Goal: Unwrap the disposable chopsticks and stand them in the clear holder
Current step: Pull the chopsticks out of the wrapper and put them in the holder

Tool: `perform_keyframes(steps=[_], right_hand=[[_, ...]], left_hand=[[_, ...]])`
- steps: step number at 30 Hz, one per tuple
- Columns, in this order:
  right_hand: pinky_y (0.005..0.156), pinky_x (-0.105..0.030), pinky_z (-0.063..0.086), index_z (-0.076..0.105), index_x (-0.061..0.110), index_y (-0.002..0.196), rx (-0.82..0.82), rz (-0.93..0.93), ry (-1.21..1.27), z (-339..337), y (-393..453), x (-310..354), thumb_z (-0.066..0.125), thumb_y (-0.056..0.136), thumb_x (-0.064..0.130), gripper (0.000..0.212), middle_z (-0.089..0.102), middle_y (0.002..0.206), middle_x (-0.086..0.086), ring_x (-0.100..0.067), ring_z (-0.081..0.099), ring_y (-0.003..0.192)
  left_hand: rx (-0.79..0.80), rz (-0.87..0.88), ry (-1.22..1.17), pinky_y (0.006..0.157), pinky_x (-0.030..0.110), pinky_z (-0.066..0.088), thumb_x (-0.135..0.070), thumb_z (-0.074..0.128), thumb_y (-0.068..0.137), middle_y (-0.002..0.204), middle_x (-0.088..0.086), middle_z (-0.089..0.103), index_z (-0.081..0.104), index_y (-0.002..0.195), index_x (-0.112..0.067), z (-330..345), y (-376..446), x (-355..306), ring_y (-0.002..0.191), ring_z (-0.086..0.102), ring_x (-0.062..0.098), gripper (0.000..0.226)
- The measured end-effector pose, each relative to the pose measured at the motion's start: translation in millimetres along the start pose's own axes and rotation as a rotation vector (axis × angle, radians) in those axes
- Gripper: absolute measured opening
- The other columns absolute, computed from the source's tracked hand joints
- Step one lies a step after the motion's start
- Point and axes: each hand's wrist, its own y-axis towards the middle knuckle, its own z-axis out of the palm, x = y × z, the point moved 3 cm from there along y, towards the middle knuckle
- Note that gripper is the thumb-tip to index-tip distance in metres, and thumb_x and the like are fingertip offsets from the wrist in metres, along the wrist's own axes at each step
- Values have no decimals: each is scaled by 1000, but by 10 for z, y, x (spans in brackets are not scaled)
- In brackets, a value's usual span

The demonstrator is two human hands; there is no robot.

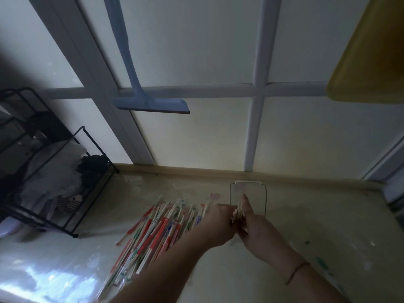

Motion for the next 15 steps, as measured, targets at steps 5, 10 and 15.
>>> perform_keyframes(steps=[5, 10, 15], right_hand=[[99, -32, 46, 0, 25, 155, 19, -37, 11, -52, -39, 36, 59, 92, 29, 86, 57, 135, 0, -16, 56, 119], [89, -14, 46, 63, 27, 117, -707, -255, 430, -599, -577, -11, 61, 88, 36, 31, 67, 111, 16, -2, 64, 98], [67, -5, 46, 69, 49, 92, -924, 8, 887, -517, -749, -388, 54, 71, 4, 52, 69, 80, 22, 6, 60, 68]], left_hand=[[-4, -3, -88, 58, 30, 40, -16, 58, 93, 78, 7, 64, 66, 83, -7, -39, -32, -11, 66, 58, 21, 15], [-271, 18, -495, 61, 31, 56, -17, 65, 91, 72, 6, 69, 70, 86, -15, -623, -142, 162, 63, 66, 14, 8], [-407, -176, -1609, 53, 20, 52, -6, 63, 79, 66, 11, 58, 66, 75, 0, -751, -218, 258, 55, 57, 14, 8]])
